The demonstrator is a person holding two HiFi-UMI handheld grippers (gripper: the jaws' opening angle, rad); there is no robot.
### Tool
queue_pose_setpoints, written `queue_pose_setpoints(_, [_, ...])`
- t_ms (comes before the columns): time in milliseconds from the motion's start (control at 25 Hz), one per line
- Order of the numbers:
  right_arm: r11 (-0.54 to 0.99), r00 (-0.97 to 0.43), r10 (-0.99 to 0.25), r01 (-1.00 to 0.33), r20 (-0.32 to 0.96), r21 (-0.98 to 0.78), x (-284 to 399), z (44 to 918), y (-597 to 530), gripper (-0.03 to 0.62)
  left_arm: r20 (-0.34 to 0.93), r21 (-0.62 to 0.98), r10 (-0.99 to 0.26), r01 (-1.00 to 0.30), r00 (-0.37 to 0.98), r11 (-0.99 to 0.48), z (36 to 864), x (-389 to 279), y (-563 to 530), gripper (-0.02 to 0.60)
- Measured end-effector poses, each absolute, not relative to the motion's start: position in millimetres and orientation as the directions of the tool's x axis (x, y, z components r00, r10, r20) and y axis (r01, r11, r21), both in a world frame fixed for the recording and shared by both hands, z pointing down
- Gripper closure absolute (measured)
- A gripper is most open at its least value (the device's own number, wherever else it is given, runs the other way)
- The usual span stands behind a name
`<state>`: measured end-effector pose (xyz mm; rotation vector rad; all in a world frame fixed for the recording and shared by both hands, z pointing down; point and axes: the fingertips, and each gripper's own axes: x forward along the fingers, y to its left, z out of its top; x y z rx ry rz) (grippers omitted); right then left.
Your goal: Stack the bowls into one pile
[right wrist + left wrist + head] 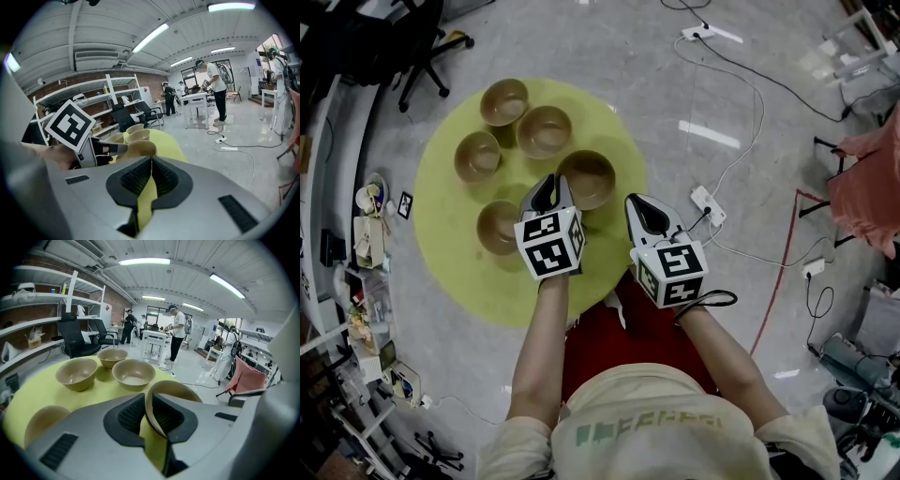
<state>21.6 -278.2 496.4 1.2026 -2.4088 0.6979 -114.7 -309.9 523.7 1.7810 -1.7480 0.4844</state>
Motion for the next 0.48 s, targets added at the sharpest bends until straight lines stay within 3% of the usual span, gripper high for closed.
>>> queue_pose_setpoints(480, [0.521, -0.581, -0.649, -0.810, 0.491, -0.270, 22, 489, -272, 0.557, 0.604, 0.164, -0.795, -0.985, 0.060, 0.050, 510, -120, -304, 0.515])
